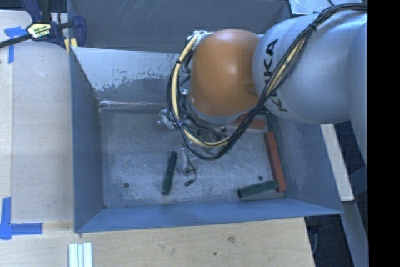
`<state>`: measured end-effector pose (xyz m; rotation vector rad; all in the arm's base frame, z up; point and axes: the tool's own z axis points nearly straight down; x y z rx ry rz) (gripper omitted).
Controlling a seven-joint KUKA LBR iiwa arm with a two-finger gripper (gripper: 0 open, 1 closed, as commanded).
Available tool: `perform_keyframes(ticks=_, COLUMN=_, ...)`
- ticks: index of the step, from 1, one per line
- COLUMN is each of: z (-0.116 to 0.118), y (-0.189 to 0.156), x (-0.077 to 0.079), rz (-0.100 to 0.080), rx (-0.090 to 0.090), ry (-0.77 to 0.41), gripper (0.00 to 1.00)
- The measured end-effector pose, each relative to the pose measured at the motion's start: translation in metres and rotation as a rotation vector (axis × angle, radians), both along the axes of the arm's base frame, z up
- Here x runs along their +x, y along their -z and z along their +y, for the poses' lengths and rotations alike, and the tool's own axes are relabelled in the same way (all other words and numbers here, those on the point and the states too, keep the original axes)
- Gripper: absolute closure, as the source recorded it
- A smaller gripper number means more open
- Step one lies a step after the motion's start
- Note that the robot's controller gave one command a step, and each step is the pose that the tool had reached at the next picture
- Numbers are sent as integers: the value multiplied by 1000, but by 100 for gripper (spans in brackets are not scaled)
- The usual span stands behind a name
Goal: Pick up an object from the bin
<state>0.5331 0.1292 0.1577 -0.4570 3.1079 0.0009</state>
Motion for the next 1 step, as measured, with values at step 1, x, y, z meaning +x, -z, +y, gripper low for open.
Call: perform_keyframes(ticks=1, z=0, y=8, x=-3, rz=-5, rx=0, ry=-229, gripper=0)
